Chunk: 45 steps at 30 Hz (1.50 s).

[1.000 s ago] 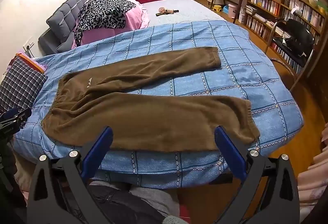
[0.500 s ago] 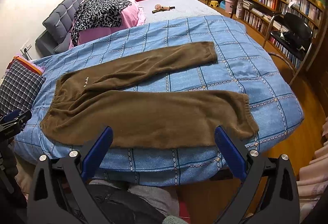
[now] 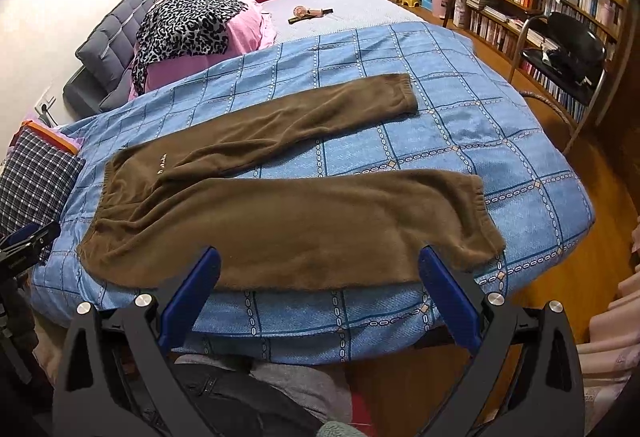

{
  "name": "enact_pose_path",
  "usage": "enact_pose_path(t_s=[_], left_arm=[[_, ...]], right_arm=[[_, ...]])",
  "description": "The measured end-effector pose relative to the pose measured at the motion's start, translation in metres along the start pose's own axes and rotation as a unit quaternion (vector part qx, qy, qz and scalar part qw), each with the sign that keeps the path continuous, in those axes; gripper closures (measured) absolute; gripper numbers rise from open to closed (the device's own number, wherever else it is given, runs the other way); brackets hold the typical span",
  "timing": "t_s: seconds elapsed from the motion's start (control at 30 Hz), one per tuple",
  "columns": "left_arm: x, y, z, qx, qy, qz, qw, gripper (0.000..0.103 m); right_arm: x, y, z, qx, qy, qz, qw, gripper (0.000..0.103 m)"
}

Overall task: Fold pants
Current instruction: 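Move both grippers toward the brown fleece pants on the bed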

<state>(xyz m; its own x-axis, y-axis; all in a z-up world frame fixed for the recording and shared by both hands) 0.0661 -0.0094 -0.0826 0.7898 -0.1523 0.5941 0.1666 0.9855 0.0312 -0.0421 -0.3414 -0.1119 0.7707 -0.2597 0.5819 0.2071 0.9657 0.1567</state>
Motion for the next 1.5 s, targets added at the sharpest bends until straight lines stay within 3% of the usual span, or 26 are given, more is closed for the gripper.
enact_pose_path(t_s=[0.7,0.9,1.1,1.5], left_arm=[[0.004,0.004,-0.022,0.009,0.020,0.004,0.9998,0.005],[0.009,0.008,-0.031,0.012,0.022,0.010,0.9996,0.005],[0.016,0.010,-0.038,0.019,0.004,0.010,0.9998,0.005],[0.032,0.035,-0.064,0.048,-0.027,0.031,0.9980,0.005]], right_arm=[[0.006,-0.006,-0.015,-0.005,0.009,-0.010,1.000,0.003],[0.018,-0.007,-0.010,-0.018,-0.047,-0.008,0.999,0.003],[0.031,-0.008,-0.015,-0.027,-0.078,-0.004,0.997,0.003],[0.047,-0.018,-0.064,-0.058,-0.063,-0.014,0.996,0.003]])
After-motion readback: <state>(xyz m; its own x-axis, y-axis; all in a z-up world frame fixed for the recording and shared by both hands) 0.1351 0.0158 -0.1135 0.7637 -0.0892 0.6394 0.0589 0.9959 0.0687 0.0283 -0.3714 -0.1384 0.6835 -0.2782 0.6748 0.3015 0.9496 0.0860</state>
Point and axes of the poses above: each gripper's, at about its wrist camera, not at the fingertips, and z roughly against the way its jaws point, y to its left, x to its top, the point moved 8 cm from there along -z, roughly the way its jaws point, and after that the axes turned 3 degrees about -x, right-handed, at the moved point
